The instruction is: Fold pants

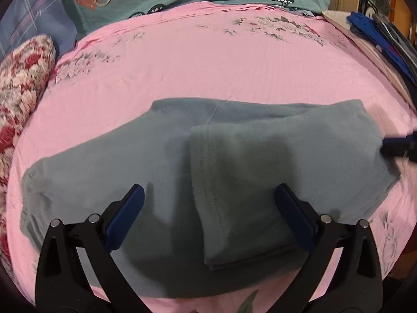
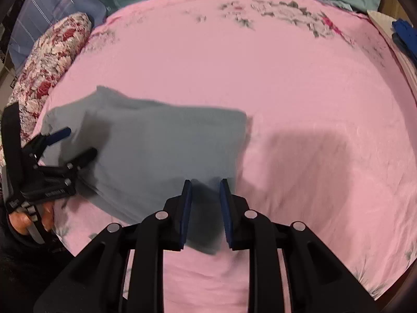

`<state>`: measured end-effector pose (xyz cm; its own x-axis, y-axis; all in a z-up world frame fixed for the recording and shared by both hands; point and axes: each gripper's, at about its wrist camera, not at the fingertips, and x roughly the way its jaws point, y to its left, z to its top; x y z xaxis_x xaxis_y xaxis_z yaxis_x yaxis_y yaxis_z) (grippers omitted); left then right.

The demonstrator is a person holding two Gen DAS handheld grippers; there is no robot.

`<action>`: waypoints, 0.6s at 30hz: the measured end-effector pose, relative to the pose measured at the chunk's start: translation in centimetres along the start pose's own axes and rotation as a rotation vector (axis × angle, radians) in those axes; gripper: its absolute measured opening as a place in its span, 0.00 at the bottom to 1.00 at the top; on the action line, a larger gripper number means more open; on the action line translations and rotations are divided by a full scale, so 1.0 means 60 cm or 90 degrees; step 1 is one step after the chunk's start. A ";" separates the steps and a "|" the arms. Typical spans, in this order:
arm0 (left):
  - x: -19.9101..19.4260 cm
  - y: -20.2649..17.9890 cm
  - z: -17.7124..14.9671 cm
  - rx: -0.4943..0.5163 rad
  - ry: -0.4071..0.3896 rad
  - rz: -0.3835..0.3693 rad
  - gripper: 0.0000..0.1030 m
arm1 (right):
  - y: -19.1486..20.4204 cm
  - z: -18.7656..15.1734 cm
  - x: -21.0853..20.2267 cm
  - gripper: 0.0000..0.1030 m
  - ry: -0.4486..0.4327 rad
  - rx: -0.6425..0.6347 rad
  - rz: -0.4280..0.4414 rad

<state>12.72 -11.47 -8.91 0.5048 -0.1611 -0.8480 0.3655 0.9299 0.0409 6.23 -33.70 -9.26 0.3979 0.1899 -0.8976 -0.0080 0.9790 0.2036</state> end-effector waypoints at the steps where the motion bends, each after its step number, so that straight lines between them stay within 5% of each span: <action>1: 0.000 0.003 0.001 -0.007 0.004 -0.005 0.98 | -0.003 -0.002 0.000 0.23 -0.008 0.004 -0.001; 4: -0.028 0.009 -0.003 -0.013 -0.025 -0.007 0.98 | -0.002 0.009 -0.020 0.24 -0.027 0.038 0.025; 8: -0.094 0.058 -0.038 -0.042 -0.064 -0.006 0.98 | 0.070 0.044 -0.054 0.30 -0.058 -0.035 0.056; 18: -0.139 0.272 -0.138 -0.213 -0.045 0.068 0.98 | 0.379 0.185 0.008 0.32 -0.008 -0.239 0.187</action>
<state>8.00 7.81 -5.53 0.5830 -0.0687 -0.8096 0.0372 0.9976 -0.0579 16.45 -12.16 -0.73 0.3410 0.4638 -0.8177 -0.4521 0.8435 0.2899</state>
